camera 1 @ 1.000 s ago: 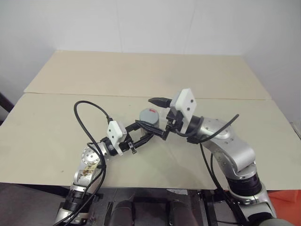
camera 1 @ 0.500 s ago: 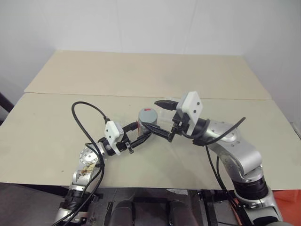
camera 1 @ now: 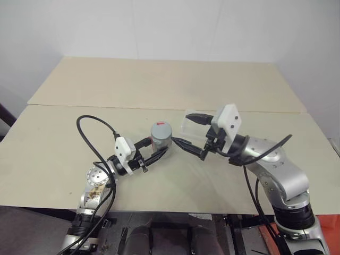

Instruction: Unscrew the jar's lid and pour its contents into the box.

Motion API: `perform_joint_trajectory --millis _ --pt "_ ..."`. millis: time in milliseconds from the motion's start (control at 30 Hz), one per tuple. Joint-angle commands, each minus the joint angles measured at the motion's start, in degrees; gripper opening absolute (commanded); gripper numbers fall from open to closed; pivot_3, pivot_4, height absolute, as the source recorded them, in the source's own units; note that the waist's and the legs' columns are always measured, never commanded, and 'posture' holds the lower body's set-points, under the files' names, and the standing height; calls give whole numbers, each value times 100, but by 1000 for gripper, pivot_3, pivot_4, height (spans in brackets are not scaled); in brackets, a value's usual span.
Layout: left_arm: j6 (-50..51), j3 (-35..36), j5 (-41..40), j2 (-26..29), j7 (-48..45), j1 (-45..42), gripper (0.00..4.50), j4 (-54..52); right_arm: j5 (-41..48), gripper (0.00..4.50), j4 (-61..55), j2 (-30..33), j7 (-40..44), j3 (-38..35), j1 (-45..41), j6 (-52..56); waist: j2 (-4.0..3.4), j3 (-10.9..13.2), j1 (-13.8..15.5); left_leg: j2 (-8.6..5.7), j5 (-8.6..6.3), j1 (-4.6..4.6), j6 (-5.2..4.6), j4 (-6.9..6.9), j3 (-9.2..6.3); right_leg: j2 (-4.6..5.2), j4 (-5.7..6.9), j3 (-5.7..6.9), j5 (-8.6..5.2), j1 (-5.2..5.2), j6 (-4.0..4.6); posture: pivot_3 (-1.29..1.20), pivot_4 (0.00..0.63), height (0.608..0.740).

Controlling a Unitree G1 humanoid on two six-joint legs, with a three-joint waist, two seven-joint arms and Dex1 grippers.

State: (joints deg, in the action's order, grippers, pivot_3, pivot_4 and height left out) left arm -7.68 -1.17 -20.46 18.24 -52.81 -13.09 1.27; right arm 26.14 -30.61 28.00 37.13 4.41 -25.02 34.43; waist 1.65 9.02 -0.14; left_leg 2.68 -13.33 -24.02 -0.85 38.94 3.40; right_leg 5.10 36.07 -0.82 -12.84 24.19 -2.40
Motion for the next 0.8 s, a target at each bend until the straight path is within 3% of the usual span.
perform_joint_trajectory --millis 33,467,800 --pt "-201 35 -85 -87 32 -130 2092 -75 533 4458 -408 -90 56 -220 -191 141 0 0 -1 0 0 0 0 0 0 0 0 0 0 0 0 0 150 740" --pt "-211 -64 -59 -378 261 -113 2092 -308 -133 4458 450 -810 -159 656 -815 -219 0 0 -36 0 0 0 0 1 -2 0 1 0 0 0 0 0 150 740" --pt "-265 -102 -79 -436 297 -69 2092 -318 -407 4458 836 -1071 -138 628 -981 -482 0 0 -48 0 0 0 0 0 -1 -1 2 1 0 0 0 0 150 740"
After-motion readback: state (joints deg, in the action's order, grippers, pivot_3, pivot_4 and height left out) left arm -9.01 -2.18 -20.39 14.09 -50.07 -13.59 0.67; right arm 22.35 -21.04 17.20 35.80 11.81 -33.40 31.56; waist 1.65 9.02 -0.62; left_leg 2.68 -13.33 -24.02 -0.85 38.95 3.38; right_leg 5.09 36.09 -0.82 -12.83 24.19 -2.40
